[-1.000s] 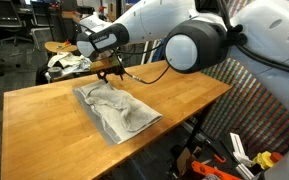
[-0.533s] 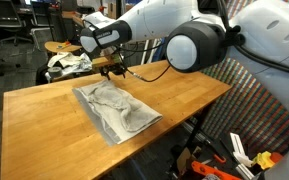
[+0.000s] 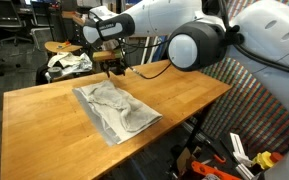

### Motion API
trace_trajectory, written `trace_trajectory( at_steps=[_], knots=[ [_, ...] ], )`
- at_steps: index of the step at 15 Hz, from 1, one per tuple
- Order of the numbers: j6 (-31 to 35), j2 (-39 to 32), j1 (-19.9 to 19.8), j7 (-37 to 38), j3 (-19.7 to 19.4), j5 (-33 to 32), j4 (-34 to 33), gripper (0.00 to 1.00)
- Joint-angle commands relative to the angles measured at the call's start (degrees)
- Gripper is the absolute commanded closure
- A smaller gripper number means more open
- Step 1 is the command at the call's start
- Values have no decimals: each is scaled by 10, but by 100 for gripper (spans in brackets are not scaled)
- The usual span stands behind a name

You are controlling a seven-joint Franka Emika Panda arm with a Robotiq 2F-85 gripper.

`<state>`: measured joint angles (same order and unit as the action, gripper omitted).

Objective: Fold the cloth

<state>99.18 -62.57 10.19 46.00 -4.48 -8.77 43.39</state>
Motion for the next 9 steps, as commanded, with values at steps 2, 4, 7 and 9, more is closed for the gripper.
trace_trajectory(
  at_steps=[2,4,7,9],
  knots=[
    [41,56,-34,-58,44,48,22,0],
    [53,98,-30,-116,57,41,68,0],
    [66,164,-19,-178,83,34,151,0],
    [65,202,-6,-211,100,27,198,0]
  ],
)
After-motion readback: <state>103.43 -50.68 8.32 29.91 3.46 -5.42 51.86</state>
